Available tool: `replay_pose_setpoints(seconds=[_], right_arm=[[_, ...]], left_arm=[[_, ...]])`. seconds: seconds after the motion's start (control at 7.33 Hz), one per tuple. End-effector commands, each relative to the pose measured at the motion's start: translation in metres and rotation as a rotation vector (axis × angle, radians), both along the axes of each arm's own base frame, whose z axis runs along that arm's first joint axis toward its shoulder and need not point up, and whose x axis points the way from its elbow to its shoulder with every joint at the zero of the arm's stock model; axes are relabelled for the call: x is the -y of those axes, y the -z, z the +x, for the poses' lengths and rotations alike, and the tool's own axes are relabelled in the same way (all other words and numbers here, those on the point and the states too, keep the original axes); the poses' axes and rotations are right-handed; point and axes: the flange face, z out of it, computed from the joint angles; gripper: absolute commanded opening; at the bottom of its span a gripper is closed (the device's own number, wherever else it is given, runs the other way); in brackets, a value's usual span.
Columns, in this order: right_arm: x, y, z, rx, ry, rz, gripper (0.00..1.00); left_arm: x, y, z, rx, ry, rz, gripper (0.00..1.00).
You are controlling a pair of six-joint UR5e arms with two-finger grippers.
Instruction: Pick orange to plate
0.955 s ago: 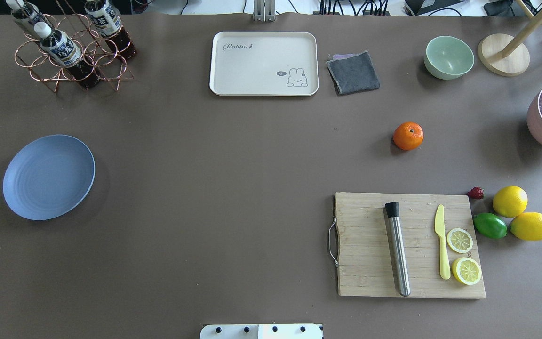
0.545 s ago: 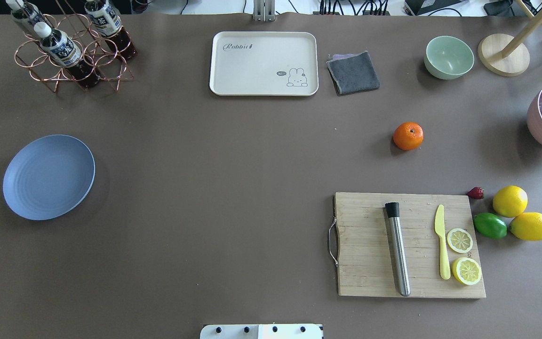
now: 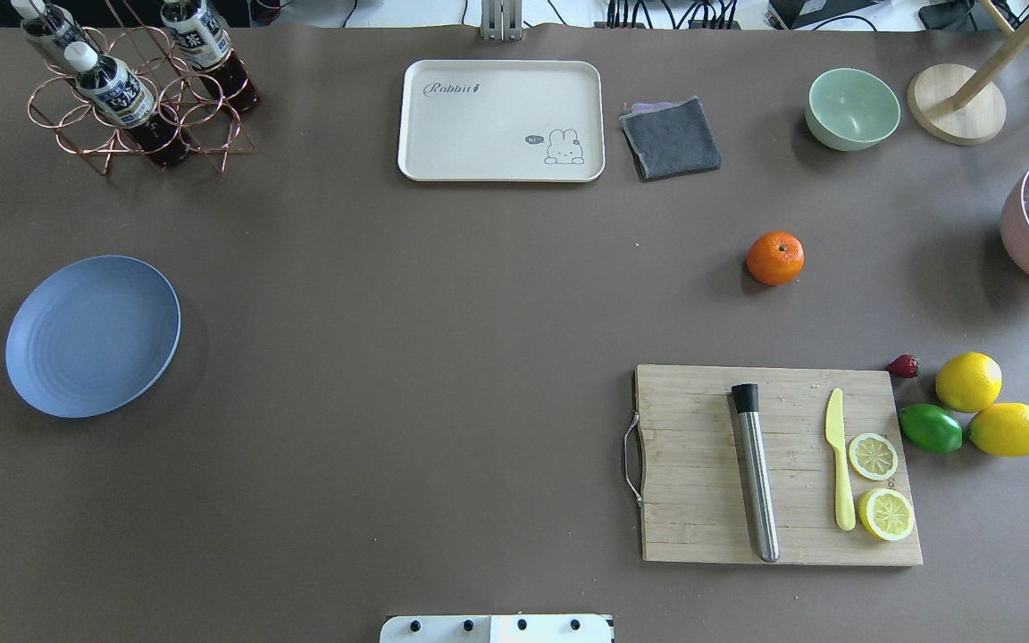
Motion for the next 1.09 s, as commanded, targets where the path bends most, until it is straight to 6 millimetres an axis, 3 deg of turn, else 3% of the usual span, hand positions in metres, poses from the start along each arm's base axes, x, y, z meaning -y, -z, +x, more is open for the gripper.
replay_pose_setpoints(seconds=[0.0, 0.14, 0.41, 0.68, 0.95], right_arm=[[0.011, 0.021, -0.029, 0.045, -0.105, -0.014, 1.00], [0.015, 0.029, -0.053, 0.047, -0.137, -0.004, 1.00], [0.017, 0.042, -0.107, 0.059, -0.217, -0.023, 1.00], [0.015, 0.046, -0.121, 0.071, -0.219, -0.032, 1.00], [0.015, 0.046, -0.121, 0.071, -0.218, -0.032, 1.00]], left_arm=[[0.002, 0.012, 0.088, -0.089, -0.008, -0.033, 0.98], [0.000, -0.005, 0.105, -0.103, 0.030, -0.041, 0.98], [-0.017, -0.043, 0.182, -0.160, 0.039, -0.050, 0.98], [-0.034, -0.055, 0.221, -0.165, 0.018, -0.077, 0.97], [-0.052, -0.082, 0.223, -0.185, -0.001, -0.056, 0.84]])
